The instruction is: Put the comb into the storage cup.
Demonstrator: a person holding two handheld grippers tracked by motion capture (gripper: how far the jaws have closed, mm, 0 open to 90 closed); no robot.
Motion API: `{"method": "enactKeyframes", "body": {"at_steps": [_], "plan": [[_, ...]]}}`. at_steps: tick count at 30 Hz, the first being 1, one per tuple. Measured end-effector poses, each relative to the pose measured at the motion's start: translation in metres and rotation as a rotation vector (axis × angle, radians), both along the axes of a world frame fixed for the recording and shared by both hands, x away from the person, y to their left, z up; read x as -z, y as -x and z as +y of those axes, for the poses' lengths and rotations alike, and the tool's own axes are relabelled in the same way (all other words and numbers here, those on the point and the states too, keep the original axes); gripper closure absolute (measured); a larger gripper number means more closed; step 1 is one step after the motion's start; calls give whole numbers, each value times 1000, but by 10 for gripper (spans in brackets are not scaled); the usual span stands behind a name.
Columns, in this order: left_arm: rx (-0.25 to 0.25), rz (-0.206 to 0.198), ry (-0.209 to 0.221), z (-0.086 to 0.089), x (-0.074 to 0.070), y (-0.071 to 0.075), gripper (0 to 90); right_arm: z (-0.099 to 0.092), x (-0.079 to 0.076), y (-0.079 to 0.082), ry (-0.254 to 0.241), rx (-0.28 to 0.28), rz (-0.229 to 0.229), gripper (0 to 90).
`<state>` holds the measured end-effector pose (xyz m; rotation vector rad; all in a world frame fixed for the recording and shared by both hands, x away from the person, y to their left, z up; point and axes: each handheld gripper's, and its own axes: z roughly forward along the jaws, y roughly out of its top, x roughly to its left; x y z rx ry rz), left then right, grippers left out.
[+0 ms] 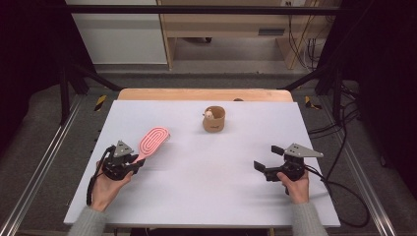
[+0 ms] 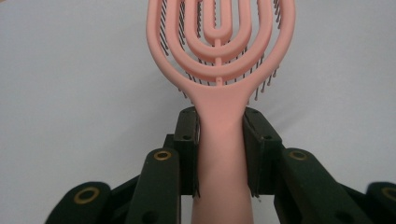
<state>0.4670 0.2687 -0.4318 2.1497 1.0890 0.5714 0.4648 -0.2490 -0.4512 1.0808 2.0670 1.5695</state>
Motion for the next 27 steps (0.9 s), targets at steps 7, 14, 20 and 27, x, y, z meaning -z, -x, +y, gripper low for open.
{"method": "enactKeyframes", "body": {"at_steps": [7,14,20,27], "plan": [[-2,-16,8,-3,-3,3,691,1,0,0,-2,-1,-1,3],[-3,-33,18,-7,-7,5,691,2,-2,1,-5,-5,-6,3],[2,-45,25,-12,-10,8,691,5,-4,2,-18,-11,-11,3],[11,-58,26,-17,-13,11,692,12,-8,3,-10,-21,-25,3]]}}
